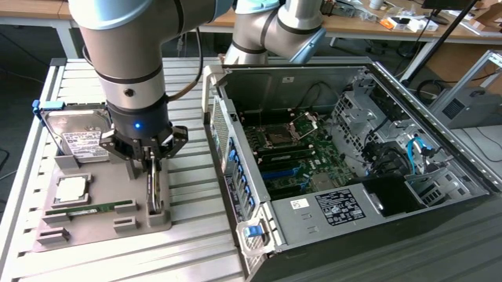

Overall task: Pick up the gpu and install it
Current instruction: 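Pick up the gpu and move the gpu toward the slot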

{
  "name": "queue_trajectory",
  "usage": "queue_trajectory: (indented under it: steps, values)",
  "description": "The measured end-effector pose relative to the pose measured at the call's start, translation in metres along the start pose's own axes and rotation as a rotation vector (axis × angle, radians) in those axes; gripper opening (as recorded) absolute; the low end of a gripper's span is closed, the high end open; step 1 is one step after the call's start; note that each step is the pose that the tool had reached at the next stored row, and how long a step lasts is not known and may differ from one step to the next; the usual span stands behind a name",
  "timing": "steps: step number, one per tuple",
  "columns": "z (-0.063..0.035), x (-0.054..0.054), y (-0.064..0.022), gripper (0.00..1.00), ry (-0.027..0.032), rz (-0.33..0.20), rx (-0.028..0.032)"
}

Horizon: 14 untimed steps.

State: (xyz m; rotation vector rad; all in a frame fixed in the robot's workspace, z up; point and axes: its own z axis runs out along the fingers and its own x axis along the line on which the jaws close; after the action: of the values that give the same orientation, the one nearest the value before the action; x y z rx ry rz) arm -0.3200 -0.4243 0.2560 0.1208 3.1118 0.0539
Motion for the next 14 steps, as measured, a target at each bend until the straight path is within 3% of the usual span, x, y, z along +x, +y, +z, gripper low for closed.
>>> queue_trajectory:
  steps: [14]
  values:
    - [-0.0038,-0.0001,0.0001,0.27,0.0001,0.000,0.0000]
